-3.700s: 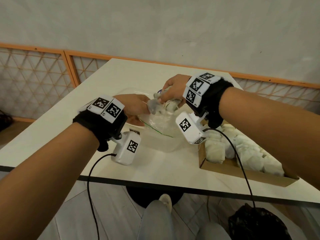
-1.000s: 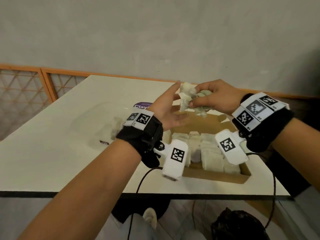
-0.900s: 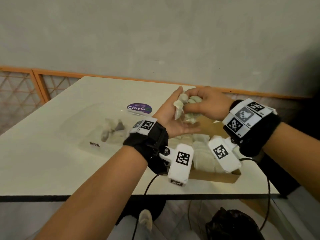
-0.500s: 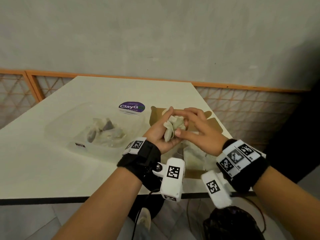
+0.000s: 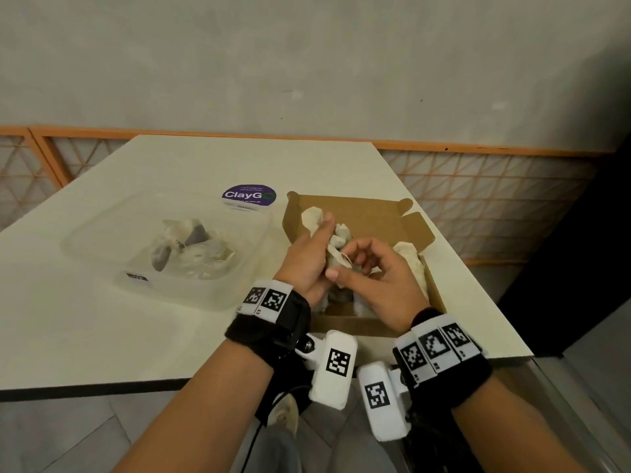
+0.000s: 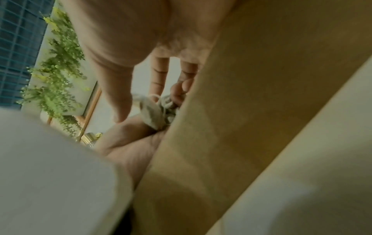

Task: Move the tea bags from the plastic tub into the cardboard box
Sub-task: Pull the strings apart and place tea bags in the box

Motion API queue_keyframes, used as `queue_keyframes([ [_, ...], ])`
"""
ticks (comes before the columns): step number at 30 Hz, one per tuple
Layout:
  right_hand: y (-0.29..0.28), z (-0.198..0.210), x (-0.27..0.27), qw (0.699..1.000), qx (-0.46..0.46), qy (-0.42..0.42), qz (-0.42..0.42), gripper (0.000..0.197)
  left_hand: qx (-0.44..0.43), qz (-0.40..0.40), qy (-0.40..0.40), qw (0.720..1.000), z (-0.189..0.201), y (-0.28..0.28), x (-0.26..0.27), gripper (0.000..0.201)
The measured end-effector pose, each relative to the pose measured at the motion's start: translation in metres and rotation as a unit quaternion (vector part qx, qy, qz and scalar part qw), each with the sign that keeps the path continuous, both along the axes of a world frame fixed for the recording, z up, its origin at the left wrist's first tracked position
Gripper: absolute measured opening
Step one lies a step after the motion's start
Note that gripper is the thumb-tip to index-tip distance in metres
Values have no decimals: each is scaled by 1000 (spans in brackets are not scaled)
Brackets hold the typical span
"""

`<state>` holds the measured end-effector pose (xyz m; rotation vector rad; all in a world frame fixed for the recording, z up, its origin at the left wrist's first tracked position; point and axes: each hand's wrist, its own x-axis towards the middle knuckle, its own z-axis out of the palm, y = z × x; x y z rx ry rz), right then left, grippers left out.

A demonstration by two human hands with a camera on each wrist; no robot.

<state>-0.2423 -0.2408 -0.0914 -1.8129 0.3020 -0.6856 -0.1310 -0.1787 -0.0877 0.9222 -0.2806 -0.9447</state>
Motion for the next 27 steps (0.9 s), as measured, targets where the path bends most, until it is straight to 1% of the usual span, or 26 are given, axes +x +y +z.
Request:
queue_keyframes([
  [1,-1,0,0,1000,-13,-2,-11,19,-10,5,-6,1000,0,0,-1,31],
  [2,-1,-1,-1,1000,-6,-9,-19,15,-21,9,-5,1000,0,1,-1,30],
  [3,-3,0,-1,999,27,-23,-25,14,-32,15,-2,999,-1,2,-1,30],
  [5,-7,1,-3,986,144,-63,-47,15,-59,34,17,998,-1,3,0,26],
  [7,-13,3,-3,961,250,-98,-62,10,-73,57,37,995,1,5,0,21],
  [9,-17,4,-4,943,302,-120,-66,2,-61,65,30,996,2,6,-1,15],
  [11,-17,4,-3,937,316,-129,-73,3,-33,59,-10,998,2,7,-4,14],
  [13,-19,3,-3,935,317,-133,-88,6,-18,58,-44,997,1,7,-7,16],
  [17,-22,2,-2,917,336,-177,-120,10,-18,65,-57,996,0,7,-8,35],
  [18,-22,2,-3,910,346,-190,-127,10,-18,67,-57,996,1,8,-8,34],
  [21,-24,3,-3,889,377,-212,-151,10,-54,84,-27,995,7,12,-7,17],
  [23,-25,3,-2,882,386,-210,-170,8,-98,98,5,990,12,16,-3,17],
  [25,-27,1,-1,881,384,-201,-188,7,-124,111,5,986,19,21,2,17],
  [27,-28,0,0,894,359,-182,-198,8,-124,126,-17,984,25,25,8,14],
])
